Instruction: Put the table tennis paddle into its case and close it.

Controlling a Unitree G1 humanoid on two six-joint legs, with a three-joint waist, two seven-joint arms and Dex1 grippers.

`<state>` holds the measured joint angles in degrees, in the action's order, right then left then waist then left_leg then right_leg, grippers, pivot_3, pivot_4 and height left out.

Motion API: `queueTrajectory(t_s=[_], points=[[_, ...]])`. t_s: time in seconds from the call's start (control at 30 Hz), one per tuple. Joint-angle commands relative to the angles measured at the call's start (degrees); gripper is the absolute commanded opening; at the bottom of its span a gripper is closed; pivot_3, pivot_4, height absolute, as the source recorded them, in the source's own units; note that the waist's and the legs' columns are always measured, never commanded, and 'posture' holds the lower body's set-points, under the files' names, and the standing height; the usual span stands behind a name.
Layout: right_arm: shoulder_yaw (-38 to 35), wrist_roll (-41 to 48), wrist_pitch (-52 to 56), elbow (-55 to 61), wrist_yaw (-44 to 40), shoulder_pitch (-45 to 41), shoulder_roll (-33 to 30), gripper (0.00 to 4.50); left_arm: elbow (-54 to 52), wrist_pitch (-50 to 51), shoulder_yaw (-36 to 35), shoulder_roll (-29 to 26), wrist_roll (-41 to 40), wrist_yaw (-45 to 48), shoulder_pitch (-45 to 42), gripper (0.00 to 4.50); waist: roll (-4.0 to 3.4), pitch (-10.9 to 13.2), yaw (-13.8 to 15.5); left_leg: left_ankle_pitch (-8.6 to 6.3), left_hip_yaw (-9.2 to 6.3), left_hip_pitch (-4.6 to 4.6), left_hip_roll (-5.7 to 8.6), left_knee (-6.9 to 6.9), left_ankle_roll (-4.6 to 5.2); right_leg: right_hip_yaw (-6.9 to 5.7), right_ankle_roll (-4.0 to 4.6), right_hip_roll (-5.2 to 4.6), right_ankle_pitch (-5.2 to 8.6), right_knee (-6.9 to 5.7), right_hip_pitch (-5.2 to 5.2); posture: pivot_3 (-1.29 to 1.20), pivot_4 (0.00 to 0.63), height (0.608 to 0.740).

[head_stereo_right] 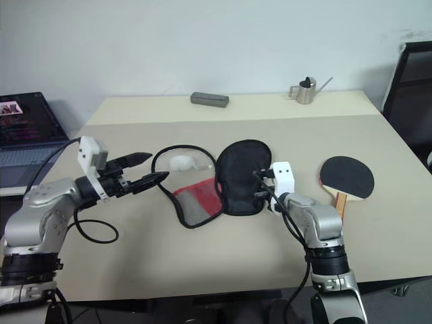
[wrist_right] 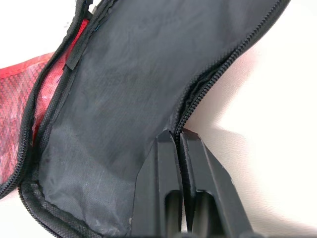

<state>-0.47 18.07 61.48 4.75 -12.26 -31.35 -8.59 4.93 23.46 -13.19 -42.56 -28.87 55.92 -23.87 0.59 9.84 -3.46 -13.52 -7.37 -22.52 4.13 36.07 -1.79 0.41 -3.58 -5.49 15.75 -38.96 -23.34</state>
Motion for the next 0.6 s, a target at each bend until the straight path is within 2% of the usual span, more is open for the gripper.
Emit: queueTrajectory(t_s=[0.03,0.47,0.6], points=[[0.2,-0.3,-1.7,0.6,-0.9,-1.2,-1.1,0.04,-1.5,-0.8,-0.8,-0.7,-0.4,0.5,-1.0,4.5,0.0,0.0,0.1,0.0,0.0,0.0,0.0,0.0,0.0,0.0,0.0,0.0,0.0,0.0,0.0,0.0,0.15,0.74],[0.2,-1.2,-3.3,-2.4,-3.3,-3.7,-4.5,0.04,-1.1,-0.9,-0.6,-0.4,0.0,0.9,-1.6,4.5,0.02,0.0,0.1,0.0,0.0,-0.01,0.0,0.0,0.0,-0.01,0.0,0.0,0.0,0.01,0.0,0.0,0.15,0.74],[-0.2,-1.5,-3.8,-3.2,-2.5,-4.1,-4.1,0.93,-0.9,-1.0,-0.6,-0.4,0.0,1.0,-1.6,4.5,0.02,0.0,0.1,0.0,0.0,-0.01,0.0,0.0,0.0,0.0,0.0,0.0,0.0,0.01,0.0,0.0,0.15,0.74]])
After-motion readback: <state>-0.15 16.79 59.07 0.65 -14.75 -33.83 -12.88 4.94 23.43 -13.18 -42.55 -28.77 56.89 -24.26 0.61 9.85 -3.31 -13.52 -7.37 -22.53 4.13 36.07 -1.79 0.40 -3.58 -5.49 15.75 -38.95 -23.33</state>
